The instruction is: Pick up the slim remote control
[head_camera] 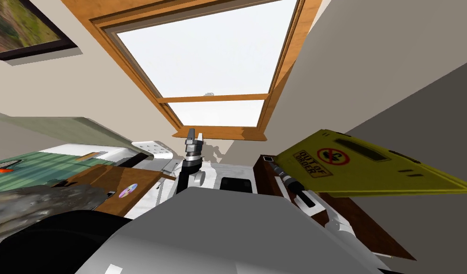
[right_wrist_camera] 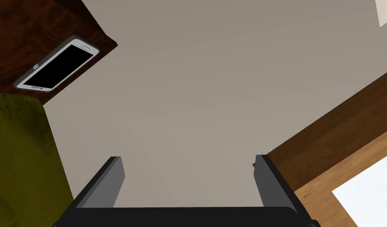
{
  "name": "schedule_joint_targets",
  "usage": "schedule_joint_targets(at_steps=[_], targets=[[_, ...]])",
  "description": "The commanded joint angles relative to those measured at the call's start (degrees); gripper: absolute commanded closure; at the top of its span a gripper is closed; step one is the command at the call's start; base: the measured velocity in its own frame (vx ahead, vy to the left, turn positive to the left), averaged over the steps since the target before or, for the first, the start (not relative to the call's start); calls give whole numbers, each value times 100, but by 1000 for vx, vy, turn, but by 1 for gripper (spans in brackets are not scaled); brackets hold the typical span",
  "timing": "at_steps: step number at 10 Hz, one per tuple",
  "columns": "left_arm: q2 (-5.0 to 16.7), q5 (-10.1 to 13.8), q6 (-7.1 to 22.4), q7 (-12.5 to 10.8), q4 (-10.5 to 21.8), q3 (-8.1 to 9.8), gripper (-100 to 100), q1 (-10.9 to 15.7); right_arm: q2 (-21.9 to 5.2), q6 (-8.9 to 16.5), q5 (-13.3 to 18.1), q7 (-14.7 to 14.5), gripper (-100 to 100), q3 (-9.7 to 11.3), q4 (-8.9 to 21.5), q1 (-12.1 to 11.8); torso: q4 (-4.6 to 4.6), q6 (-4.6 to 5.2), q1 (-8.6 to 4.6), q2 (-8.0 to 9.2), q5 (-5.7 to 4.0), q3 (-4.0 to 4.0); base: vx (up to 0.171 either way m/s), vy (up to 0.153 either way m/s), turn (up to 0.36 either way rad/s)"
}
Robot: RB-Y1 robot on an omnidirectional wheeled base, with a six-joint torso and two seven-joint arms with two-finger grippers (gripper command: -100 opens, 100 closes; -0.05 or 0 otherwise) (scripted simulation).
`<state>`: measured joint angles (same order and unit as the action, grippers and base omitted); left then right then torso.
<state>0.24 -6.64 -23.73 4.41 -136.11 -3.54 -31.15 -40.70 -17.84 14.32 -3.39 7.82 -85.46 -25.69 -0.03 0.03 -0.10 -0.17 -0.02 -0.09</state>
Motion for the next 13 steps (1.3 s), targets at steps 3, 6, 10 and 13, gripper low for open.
schedule_joint_targets(at_steps=[3,6,10,13], targets=[[0,0,0,0,0,0,0,0,-196,-57,138,41,-100,165,667,-18,0,2,-4,-1,-1,-1,8,-27,152],[0,0,0,0,0,0,0,0,-305,-66,236,70,-100,297,959,-16,0,0,1,-3,0,-2,9,-19,109],[0,0,0,0,0,1,0,-1,-400,-80,331,101,-100,434,1444,-15,-1,6,3,-3,1,-2,9,-12,67],[0,0,0,0,0,1,0,-1,-539,-121,515,168,-100,715,1943,-17,-1,7,1,-4,1,-3,19,-19,148]])
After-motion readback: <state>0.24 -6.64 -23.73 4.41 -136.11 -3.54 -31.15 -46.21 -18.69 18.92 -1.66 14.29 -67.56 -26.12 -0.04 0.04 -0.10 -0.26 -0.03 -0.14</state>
